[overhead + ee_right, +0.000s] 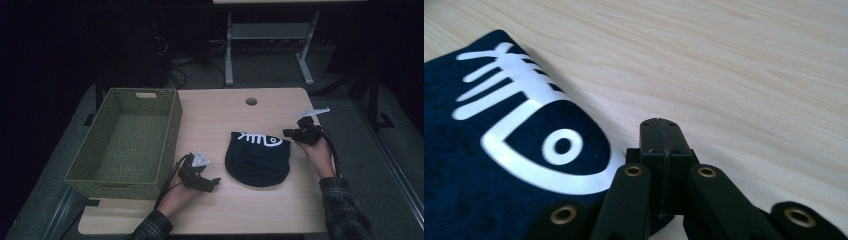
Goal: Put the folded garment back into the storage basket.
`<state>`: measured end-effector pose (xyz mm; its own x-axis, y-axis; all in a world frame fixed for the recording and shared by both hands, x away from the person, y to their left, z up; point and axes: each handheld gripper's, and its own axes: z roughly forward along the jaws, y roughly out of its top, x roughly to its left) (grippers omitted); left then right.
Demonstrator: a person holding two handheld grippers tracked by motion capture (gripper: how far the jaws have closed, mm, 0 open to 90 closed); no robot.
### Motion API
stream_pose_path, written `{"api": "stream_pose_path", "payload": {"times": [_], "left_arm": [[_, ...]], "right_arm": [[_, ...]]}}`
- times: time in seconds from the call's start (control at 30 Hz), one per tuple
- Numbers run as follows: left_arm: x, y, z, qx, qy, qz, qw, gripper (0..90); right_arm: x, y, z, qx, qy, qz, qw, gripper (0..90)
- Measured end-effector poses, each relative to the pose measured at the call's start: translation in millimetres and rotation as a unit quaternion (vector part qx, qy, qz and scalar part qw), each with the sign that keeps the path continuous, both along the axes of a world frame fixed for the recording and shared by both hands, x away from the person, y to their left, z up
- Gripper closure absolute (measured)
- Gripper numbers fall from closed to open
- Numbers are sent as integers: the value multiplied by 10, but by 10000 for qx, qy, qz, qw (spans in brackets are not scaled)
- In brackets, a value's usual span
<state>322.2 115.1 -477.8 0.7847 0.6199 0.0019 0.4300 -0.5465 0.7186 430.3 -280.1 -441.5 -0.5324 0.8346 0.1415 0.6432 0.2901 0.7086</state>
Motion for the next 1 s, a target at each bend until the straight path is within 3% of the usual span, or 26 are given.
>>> {"api": "stream_pose_path", "payload": {"times": [0.3, 0.77, 1.0], "left_arm": [[1, 1, -1, 6, -8, -5, 10000, 119], [2, 0, 2, 7, 7, -8, 10000, 119], [-2, -8, 29, 132, 90, 19, 9999, 120]], "right_arm": [[70, -36, -174, -67, 224, 76, 9997, 900], [-37, -91, -113, -125, 312, 299, 9990, 900], [-147, -118, -114, -89, 342, 380, 9987, 900]]}}
